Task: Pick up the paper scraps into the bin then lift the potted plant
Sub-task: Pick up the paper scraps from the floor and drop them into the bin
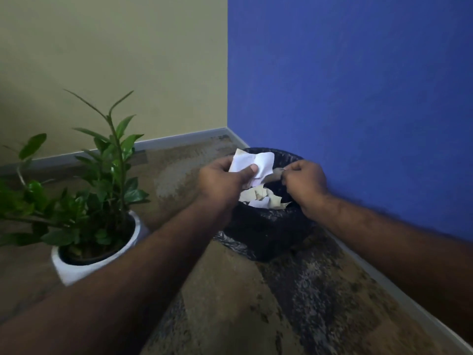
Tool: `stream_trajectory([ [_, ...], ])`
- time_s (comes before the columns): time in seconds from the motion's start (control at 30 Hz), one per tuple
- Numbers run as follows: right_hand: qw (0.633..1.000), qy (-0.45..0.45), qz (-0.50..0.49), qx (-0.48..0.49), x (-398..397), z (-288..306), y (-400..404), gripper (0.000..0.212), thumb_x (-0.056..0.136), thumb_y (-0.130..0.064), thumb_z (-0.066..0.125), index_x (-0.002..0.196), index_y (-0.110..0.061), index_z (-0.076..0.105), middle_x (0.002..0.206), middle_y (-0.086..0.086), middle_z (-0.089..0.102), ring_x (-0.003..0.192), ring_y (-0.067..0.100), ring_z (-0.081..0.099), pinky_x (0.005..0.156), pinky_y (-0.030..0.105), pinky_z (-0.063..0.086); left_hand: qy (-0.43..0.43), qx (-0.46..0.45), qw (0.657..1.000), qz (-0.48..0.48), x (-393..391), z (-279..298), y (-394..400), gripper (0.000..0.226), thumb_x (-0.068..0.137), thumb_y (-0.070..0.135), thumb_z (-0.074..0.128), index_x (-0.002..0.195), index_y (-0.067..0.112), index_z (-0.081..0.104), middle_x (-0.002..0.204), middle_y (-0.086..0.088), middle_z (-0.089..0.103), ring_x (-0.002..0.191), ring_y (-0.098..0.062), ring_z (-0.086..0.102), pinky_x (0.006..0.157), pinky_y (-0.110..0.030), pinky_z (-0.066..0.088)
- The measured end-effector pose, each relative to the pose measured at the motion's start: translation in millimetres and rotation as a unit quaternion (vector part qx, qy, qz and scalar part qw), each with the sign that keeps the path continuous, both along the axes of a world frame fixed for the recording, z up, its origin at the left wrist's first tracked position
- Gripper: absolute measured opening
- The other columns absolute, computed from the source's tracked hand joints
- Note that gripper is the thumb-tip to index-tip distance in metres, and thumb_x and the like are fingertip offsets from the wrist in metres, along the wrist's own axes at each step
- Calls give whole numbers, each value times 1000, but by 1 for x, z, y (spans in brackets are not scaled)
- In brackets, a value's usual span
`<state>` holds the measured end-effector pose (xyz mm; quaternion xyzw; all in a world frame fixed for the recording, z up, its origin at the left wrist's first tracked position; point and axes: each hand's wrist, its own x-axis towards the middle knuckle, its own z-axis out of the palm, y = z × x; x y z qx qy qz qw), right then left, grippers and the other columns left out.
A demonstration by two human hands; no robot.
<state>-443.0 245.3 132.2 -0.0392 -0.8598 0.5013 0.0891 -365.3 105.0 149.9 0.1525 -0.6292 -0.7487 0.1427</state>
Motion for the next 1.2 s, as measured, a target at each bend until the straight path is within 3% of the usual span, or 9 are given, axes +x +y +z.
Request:
stream_trajectory([
  [0.07, 1000, 4, -3, -8, 2, 3, 5, 30, 85, -27, 59, 61, -10, 66, 63, 8, 67, 69, 28, 65, 68, 36, 53, -17, 67, 998, -5, -16, -5, 14, 46, 85, 10, 71, 129, 8, 57, 111, -14, 70, 87, -30, 72, 76, -46, 60],
  [0.13, 999, -12, -3, -40, 0, 6, 11, 37, 92, -32, 54, 66, -10, 68, 55, 6, 62, 51, 17, 60, 52, 24, 47, -63, 113, 991, -25, -28, -4, 23, 54, 95, 21, 59, 144, 12, 39, 121, -11, 66, 101, -28, 68, 91, -49, 55],
  [0.2, 994, -55, 6, -94, -2, 8, 17, 35, 96, -30, 50, 74, -8, 65, 50, 6, 60, 29, 9, 46, 32, 14, 31, -102, 207, 971, -70, -30, 6, 29, 46, 99, 29, 50, 141, 12, 41, 123, -11, 63, 99, -25, 67, 85, -44, 57],
  [0.27, 986, -91, 25, -140, -2, 10, 18, 25, 98, -24, 46, 85, -8, 61, 58, 10, 64, 31, 13, 47, 29, 15, 27, -109, 255, 953, -119, -29, 14, 32, 38, 100, 36, 44, 124, 10, 57, 124, -12, 60, 102, -27, 64, 84, -44, 57],
  [0.37, 978, -102, 46, -175, -1, 11, 14, 14, 96, -10, 42, 93, -11, 56, 72, 11, 67, 48, 21, 59, 35, 21, 36, -112, 204, 957, -176, -28, 15, 29, 47, 99, 46, 38, 125, 13, 61, 128, -8, 62, 114, -28, 60, 101, -52, 44],
  [0.53, 982, -67, 52, -169, 5, 12, 3, 19, 88, -6, 51, 75, -17, 59, 69, 8, 66, 48, 16, 58, 40, 20, 43, -109, 69, 976, -173, -19, 9, 22, 45, 96, 36, 52, 136, 15, 50, 146, -8, 45, 134, -26, 42, 102, -38, 41],
  [0.73, 993, 33, 85, -71, 24, 7, -23, 19, 84, -26, 66, 81, -9, 62, 76, 3, 67, 70, 18, 60, 63, 30, 48, -85, -101, 985, -114, 18, 15, -14, 8, 90, 15, 63, 85, 13, 68, 72, -4, 63, 74, -21, 58, 77, -37, 51],
  [0.93, 968, 141, 208, -7, 66, -6, -61, 24, 85, -29, 69, 72, -22, 50, 60, -9, 49, 53, 3, 45, 53, 23, 36, -135, -182, 970, -93, 91, 27, -86, 10, 89, 4, 60, 97, 10, 65, 87, -8, 63, 79, -23, 57, 67, -27, 47],
  [1.2, 887, 78, 448, 73, 159, -38, -147, 27, 81, -24, 74, 65, -23, 51, 53, -8, 51, 49, 1, 42, 54, 27, 36, -252, -205, 945, -42, 216, -4, -185, 11, 88, 6, 63, 84, 14, 68, 89, -9, 70, 75, -21, 63, 64, -26, 52],
])
